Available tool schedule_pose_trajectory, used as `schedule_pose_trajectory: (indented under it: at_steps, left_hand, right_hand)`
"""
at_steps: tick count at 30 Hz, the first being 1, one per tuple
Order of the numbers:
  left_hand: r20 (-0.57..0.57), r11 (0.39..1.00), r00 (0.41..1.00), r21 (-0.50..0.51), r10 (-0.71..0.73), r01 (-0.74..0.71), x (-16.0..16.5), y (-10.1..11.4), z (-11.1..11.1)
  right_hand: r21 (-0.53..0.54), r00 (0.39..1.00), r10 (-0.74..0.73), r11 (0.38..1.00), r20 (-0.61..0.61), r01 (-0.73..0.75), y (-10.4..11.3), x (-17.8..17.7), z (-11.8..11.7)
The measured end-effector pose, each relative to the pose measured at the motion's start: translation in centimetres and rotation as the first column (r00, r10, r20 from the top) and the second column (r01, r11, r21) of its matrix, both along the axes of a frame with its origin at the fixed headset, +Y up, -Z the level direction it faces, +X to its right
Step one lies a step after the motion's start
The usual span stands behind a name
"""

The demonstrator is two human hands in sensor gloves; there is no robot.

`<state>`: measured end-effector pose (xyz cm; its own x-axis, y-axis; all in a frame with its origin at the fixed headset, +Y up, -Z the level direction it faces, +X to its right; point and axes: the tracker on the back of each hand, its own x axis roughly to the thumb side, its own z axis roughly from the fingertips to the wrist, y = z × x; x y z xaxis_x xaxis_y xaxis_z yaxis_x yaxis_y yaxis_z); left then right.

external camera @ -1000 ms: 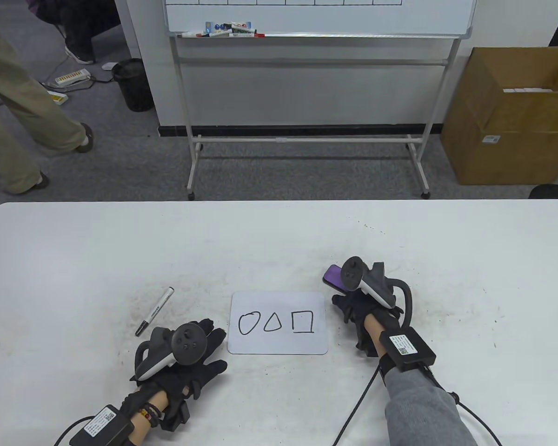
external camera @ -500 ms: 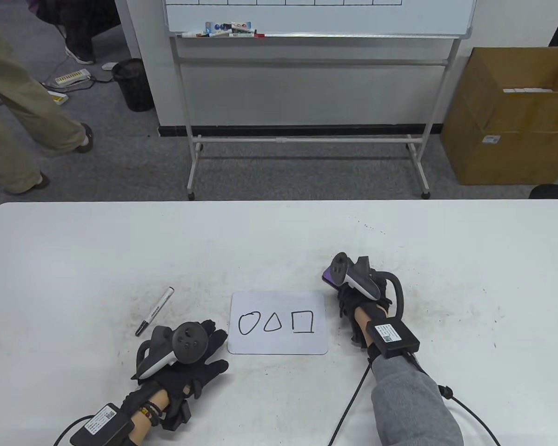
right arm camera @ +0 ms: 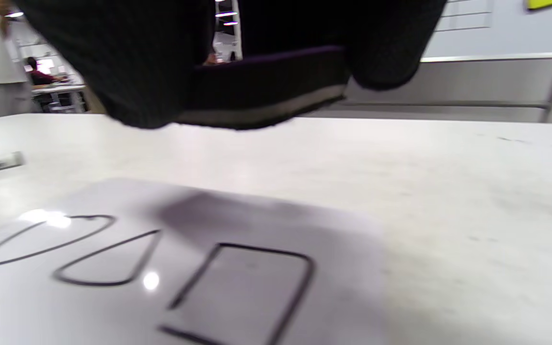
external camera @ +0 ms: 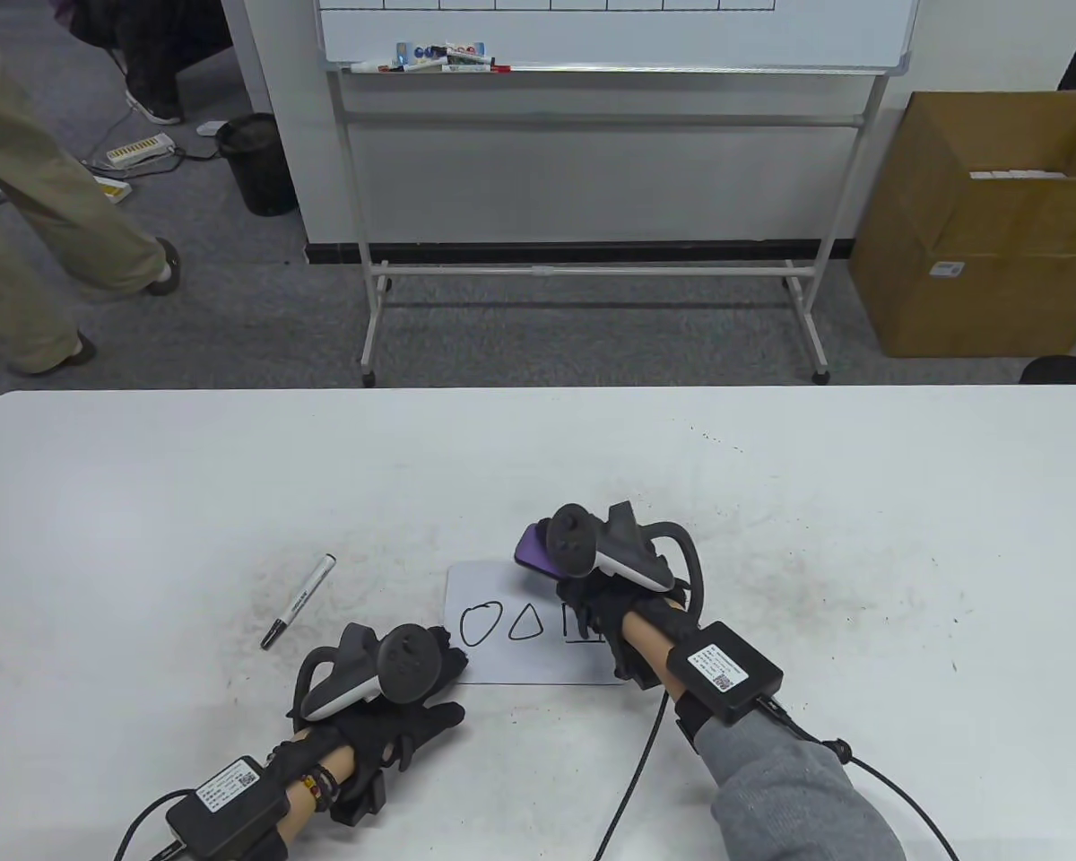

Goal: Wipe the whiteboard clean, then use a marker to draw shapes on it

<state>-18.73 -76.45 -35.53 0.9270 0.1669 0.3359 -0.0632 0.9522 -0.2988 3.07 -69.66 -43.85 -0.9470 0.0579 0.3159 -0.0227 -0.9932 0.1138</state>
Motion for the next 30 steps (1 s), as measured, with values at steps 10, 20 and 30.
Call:
schedule_pose_trajectory:
  at_steps: [10, 20, 30]
  left_hand:
    - [0.019, 0.999, 0.999, -0.022, -0.031, 0.031, 0.3, -0.8, 0.1]
    - [0.013, 0.998, 0.998, -0.043, -0.054, 0.055, 0.4, -0.9, 0.0]
    - [0.023, 0.999, 0.999, -0.019, -0.043, 0.043, 0.6, -0.8, 0.0]
  right_hand:
    - [-0.044, 0.978, 0.085, 0.995, -0.193, -0.095, -2.7, -6.4, 2.0]
    - [-0.06, 0.971, 0.126, 0.988, -0.205, -0.141, -4.3, -7.3, 1.9]
    - [-0.042, 0.972, 0.138, 0.988, -0.192, -0.149, -4.6, -4.4, 2.4]
